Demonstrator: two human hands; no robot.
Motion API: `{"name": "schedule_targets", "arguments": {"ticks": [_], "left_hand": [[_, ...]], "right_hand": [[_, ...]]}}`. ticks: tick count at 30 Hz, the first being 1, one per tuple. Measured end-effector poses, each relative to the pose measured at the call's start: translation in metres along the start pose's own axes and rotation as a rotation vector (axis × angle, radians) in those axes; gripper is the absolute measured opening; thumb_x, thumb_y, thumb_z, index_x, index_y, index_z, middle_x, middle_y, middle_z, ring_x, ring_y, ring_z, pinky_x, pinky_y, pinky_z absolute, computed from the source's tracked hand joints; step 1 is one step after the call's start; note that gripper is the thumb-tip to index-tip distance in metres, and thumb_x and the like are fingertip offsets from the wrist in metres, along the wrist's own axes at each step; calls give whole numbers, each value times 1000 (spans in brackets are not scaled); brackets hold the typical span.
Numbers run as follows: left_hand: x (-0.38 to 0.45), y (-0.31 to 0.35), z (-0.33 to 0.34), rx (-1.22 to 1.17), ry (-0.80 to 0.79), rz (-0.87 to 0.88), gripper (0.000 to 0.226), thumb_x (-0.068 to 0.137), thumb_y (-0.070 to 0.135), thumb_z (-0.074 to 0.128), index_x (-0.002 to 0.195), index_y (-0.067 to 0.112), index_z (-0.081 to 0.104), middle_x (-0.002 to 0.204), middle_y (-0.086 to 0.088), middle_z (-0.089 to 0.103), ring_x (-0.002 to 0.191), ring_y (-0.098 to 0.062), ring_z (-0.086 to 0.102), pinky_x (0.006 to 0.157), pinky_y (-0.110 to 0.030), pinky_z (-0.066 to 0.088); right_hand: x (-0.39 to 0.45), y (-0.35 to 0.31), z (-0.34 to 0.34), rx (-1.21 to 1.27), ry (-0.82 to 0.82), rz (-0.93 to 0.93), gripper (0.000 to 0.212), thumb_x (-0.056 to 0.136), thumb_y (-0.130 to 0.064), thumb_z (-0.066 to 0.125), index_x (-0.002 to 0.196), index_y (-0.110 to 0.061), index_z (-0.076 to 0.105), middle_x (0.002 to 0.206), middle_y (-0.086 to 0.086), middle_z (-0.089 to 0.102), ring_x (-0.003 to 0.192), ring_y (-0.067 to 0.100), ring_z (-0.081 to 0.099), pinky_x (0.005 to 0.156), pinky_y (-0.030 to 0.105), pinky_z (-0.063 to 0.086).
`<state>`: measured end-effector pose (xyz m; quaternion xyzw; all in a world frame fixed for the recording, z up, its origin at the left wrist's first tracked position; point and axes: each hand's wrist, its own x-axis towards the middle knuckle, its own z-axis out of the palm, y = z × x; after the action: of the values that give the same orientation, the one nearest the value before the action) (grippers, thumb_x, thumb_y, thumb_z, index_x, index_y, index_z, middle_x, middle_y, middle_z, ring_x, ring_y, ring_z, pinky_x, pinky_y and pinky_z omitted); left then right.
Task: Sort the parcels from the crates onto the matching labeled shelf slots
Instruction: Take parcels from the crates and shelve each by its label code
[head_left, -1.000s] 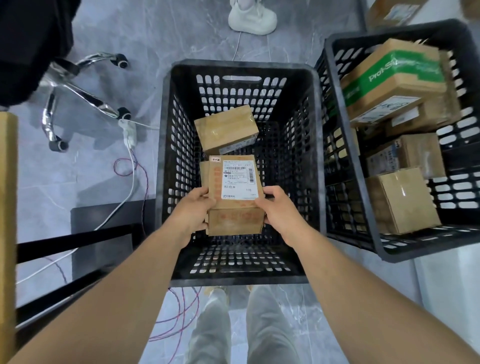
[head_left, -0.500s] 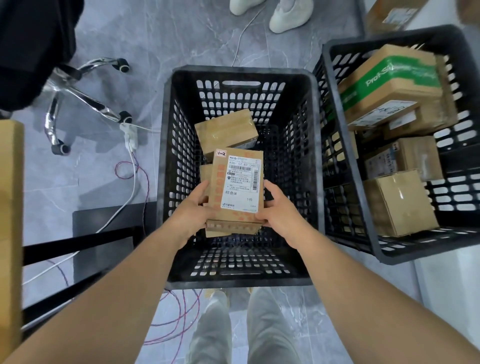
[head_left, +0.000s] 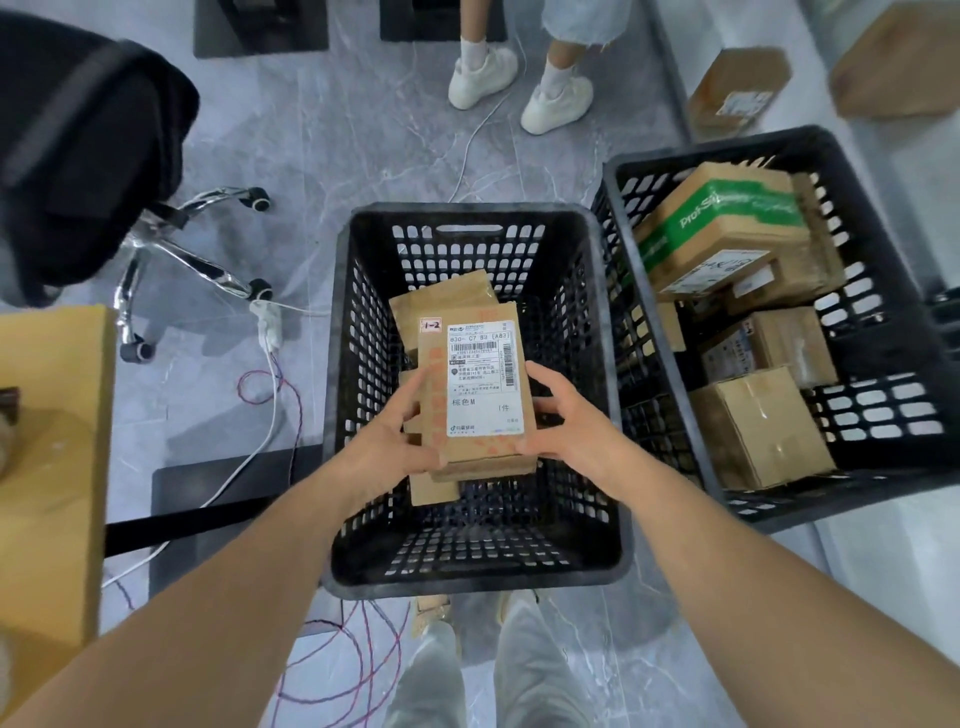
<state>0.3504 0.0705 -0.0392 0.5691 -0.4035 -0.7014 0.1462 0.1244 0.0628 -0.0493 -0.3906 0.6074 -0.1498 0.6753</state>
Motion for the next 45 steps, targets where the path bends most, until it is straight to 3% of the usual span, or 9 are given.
{"name": "schedule_targets", "arguments": {"ticks": [7,11,16,18,21,26,34,40,45], "left_hand": [[-20,38,4,65,-10,146,105,77,-3,71,144,51,11,127,28,45,110,-4,56,75,-15,51],[-44,81,11,173,19,317,97,79,-1,69,121,67,15,106,52,47,100,13,54,75,-9,47],[-68,127,18,251,16,495,103,79,-12,65,129,60,10,124,38,36,99,17,53,76,-12,49],[-79,141,21,279,7,565,107,78,-9,68,136,57,7,133,29,35,104,13,52,79,-16,51],[-96,160,23,341,2,665,114,72,9,75,145,52,0,145,16,29,121,-4,46,92,-33,53],[-123,186,26,452,-24,861,110,65,40,74,141,60,-3,147,25,22,131,-16,39,101,-48,45],[-150,230,55,496,-163,1046,102,69,38,74,142,58,6,144,26,24,124,-7,43,96,-39,50],[-160,258,98,497,-264,1125,105,76,10,73,145,54,6,142,15,30,119,0,45,88,-18,49],[-177,282,151,544,-335,1205,103,73,20,72,142,59,5,146,19,25,128,-4,40,99,-34,47]], "right_hand": [[-40,-26,-19,51,-9,-129,95,78,15,64,144,-42,27,134,6,50,116,19,57,94,38,51],[-73,-57,-31,58,48,-248,93,77,15,64,127,-56,32,132,4,54,118,14,56,97,37,49],[-123,-95,-45,19,160,-388,88,76,13,67,131,-45,30,122,-12,56,110,0,58,84,19,50],[-144,-106,-48,8,211,-453,85,70,8,72,129,-41,35,126,-9,55,113,2,57,87,21,50],[-175,-120,-51,31,272,-538,79,63,4,72,121,-41,42,129,-6,54,117,7,55,85,23,48],[-230,-137,-48,-25,348,-641,81,54,-22,75,126,-38,41,129,-5,54,115,7,56,90,28,51],[-298,-135,-49,-27,533,-726,84,62,-9,74,125,-50,36,133,-6,52,121,9,53,97,31,48],[-349,-129,-65,-50,663,-779,86,67,-7,72,130,-49,34,135,-6,52,120,8,55,100,40,47],[-403,-114,-87,-26,762,-833,84,68,-1,73,127,-51,38,133,-5,53,122,14,54,99,44,48]]}}
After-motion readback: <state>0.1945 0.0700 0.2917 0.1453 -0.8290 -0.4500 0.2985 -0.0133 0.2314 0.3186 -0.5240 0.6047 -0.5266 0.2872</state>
